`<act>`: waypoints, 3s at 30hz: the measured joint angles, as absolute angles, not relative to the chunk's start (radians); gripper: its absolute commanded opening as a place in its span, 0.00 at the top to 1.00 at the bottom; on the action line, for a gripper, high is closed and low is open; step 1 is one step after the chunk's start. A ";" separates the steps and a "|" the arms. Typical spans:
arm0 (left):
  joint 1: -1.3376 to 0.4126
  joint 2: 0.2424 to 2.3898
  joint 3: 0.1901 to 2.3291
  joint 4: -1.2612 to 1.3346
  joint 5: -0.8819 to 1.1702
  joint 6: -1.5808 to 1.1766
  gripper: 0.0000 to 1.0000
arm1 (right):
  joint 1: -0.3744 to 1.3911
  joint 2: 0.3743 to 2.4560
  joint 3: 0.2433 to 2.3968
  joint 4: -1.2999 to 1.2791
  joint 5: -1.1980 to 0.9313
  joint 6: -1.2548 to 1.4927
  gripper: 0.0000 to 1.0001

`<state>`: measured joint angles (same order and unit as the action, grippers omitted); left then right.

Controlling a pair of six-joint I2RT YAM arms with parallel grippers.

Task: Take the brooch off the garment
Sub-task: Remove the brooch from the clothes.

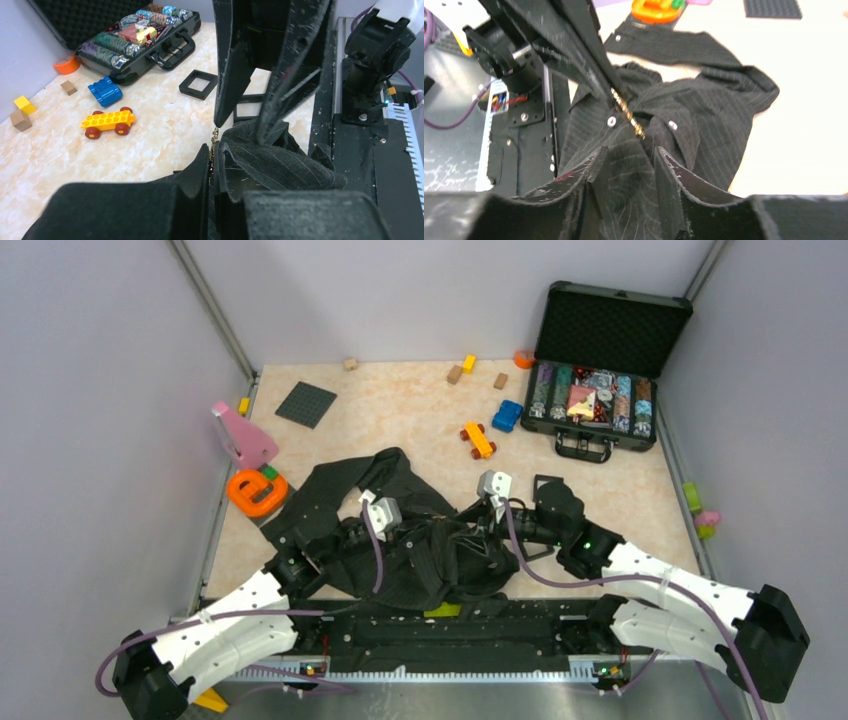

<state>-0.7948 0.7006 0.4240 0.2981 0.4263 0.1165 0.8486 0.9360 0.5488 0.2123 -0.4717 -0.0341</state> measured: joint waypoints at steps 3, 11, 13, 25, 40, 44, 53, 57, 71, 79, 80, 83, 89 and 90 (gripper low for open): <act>-0.795 0.685 0.386 0.364 0.434 0.096 1.00 | 0.848 0.936 0.543 0.306 -0.461 -0.001 0.68; -0.795 0.697 0.375 0.429 0.456 0.081 1.00 | 0.848 0.957 0.540 0.414 -0.486 0.006 0.73; -0.795 0.696 0.375 0.431 0.456 0.081 1.00 | 0.848 0.976 0.553 0.400 -0.500 -0.016 0.73; -0.795 0.695 0.375 0.434 0.464 0.083 1.00 | 0.848 1.011 0.591 0.294 -0.522 -0.131 1.00; -0.791 0.808 0.632 0.027 0.453 0.175 0.65 | 0.858 1.109 0.882 -0.155 -0.507 -0.307 1.00; -0.791 0.822 0.720 -0.120 0.413 0.179 0.67 | 0.862 1.167 0.981 -0.293 -0.476 -0.365 1.00; -0.791 0.833 0.771 -0.234 0.404 0.203 0.67 | 0.862 1.206 1.010 -0.386 -0.474 -0.410 1.00; -0.791 0.870 0.778 -0.241 0.410 0.214 0.64 | 0.862 1.206 1.010 -0.390 -0.492 -0.413 1.00; -0.791 0.941 0.780 -0.208 0.497 0.235 0.72 | 0.862 1.206 1.010 -0.390 -0.540 -0.419 1.00; -0.791 0.945 0.780 -0.186 0.519 0.238 1.00 | 0.862 1.206 1.010 -0.392 -0.551 -0.421 0.83; -0.791 0.949 0.782 -0.187 0.521 0.239 1.00 | 0.862 1.206 1.010 -0.395 -0.550 -0.420 0.74; -0.791 0.958 0.783 -0.179 0.503 0.238 1.00 | 0.863 1.203 1.009 -0.385 -0.537 -0.393 0.47; -0.791 0.873 0.673 -0.047 0.401 0.210 1.00 | 0.863 1.071 0.899 -0.268 -0.410 -0.282 0.31; -0.791 0.852 0.645 -0.017 0.386 0.202 1.00 | 0.860 1.026 0.857 -0.239 -0.387 -0.256 0.28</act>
